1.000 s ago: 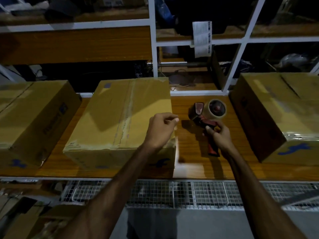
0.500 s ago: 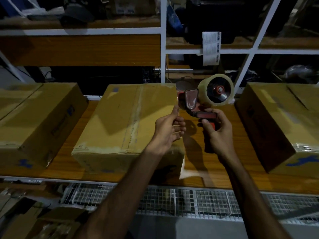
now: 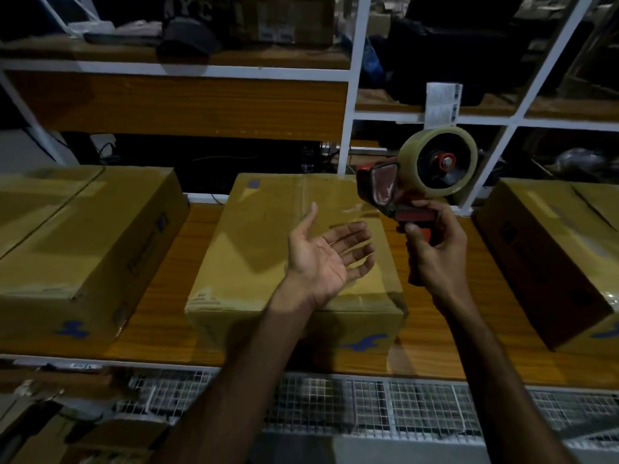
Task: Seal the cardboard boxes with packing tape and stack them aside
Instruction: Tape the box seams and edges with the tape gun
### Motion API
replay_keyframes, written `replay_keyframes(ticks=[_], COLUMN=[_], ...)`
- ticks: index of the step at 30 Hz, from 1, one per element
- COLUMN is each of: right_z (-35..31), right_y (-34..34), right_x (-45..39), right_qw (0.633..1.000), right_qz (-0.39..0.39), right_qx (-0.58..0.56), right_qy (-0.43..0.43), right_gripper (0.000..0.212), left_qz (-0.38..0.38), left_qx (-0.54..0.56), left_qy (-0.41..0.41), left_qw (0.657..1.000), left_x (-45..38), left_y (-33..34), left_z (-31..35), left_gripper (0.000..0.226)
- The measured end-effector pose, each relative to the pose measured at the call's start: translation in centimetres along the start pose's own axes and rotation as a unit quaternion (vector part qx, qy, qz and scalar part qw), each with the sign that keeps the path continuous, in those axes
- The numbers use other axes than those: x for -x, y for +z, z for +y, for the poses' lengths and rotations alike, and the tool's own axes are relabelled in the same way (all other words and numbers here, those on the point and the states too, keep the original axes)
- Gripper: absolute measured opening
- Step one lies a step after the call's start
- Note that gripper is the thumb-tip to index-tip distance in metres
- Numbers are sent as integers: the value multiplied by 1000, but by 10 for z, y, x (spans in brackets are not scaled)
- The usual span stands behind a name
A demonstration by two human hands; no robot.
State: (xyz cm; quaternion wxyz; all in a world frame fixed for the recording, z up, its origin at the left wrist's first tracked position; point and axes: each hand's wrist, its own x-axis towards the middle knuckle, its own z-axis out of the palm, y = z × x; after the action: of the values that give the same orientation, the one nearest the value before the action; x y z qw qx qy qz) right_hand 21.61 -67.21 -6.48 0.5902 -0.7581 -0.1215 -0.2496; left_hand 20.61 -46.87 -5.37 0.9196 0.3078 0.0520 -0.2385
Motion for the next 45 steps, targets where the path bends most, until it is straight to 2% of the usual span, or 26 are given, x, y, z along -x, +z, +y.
replay_keyframes(ticks=[2,3,8,12,19,24,28,32,39,45], right_z=[-8,-10,-14,-22,-58,-62,-66,-66,-71,-69], right_y=[13,20,54,77,134,179,205,190,181,177], right_x=[3,5,17,27,63,91,102,100,107,111], right_qw=[1000,1000,999,999,998,993,988,986,981,979], right_qz=[-6,-11,-37,-29,-61,-89,-106,-72,-125,-129], right_qx=[5,8,13,14,33,73,116,150,150,160], right_qy=[-11,-17,-8,-8,-5,0,-6,-13,5,16], right_gripper=[31,30,28,30,32,30,28,27,38,45], left_qz=[11,16,22,46,73,94,104,150,130,116], left_qx=[-16,-26,-76,-85,-198,-272,-302,-307,-259,-254], left_qy=[-21,-28,-40,-40,-45,-80,-66,-39,-62,-92], left_qw=[1000,999,996,995,976,954,945,939,955,956], left_x=[5,8,30,48,95,127,147,179,180,174], left_y=[-6,-9,-31,-52,-103,-154,-193,-247,-283,-300], left_z=[15,23,53,64,123,150,162,189,166,151], left_gripper=[89,87,29,18,15,24,34,25,16,24])
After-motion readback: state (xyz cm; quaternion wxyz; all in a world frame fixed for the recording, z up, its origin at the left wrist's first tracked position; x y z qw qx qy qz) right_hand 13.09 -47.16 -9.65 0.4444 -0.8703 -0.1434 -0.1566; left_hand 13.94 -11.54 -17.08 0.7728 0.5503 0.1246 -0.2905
